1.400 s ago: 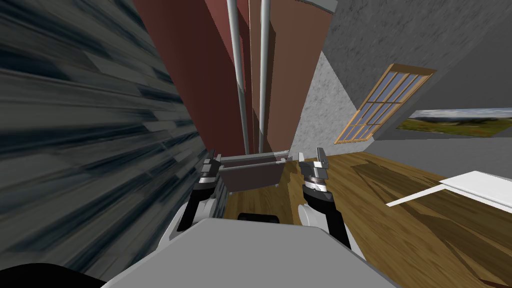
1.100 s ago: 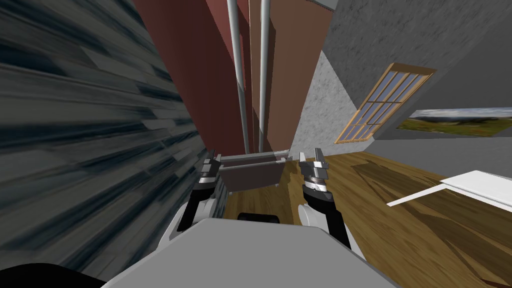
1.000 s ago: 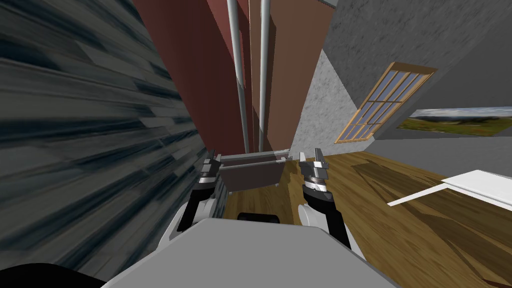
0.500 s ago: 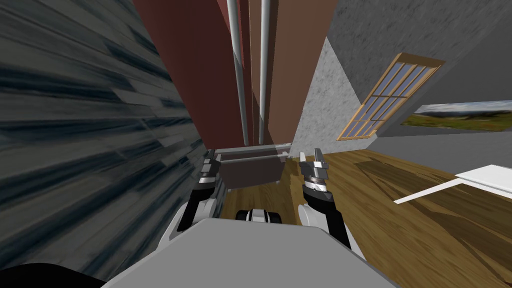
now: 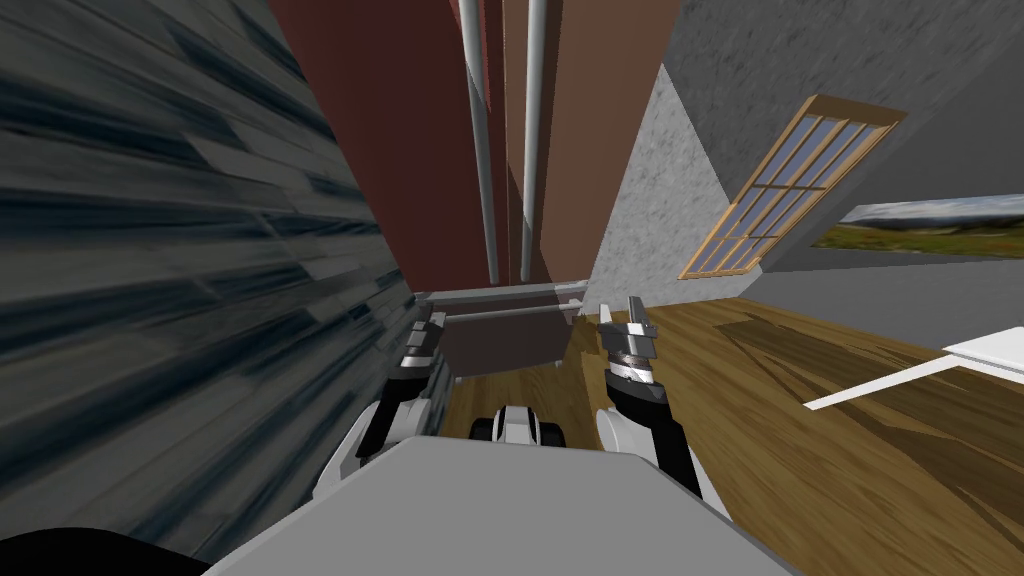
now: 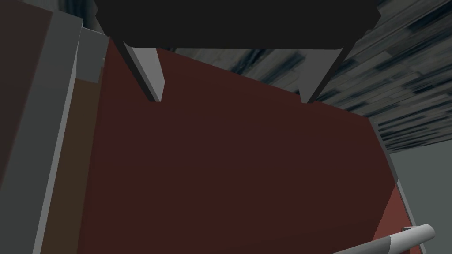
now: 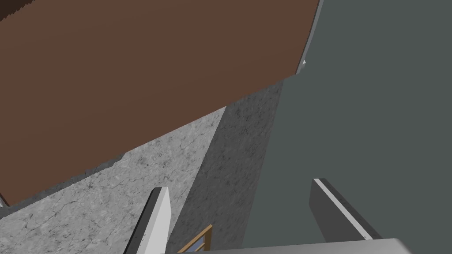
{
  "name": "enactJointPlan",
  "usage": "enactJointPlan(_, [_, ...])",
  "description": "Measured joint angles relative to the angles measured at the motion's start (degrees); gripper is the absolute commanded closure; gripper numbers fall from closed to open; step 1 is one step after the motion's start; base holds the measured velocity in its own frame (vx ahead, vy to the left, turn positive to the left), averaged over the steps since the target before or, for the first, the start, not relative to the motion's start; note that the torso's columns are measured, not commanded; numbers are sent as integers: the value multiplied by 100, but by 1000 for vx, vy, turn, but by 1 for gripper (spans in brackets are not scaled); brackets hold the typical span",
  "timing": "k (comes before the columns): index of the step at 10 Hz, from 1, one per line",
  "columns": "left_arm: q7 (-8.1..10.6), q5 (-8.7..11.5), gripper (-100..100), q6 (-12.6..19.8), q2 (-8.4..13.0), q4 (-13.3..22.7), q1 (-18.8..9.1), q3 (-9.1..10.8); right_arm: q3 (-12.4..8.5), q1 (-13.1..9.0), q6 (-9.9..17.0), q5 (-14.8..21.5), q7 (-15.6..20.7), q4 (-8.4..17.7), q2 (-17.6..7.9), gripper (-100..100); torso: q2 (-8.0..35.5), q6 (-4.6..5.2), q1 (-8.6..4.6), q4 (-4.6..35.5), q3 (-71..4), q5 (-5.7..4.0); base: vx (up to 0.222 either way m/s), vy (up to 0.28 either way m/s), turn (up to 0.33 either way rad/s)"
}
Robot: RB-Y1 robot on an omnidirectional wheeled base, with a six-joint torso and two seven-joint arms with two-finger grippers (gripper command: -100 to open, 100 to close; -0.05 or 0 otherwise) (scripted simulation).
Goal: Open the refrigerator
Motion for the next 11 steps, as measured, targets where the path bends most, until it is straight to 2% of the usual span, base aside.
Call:
enactJointPlan(4, [-106,31,-100,-375,115,612,-100,-2,0,0,0,0,0,0,0,0,16,0,-8,6,8,-3,50,50,15])
enactJointPlan(11, [-249,128,-100,-946,153,1757,-419,82,0,0,0,0,0,0,0,0,13,0,-11,5,6,-4,46,46,13])
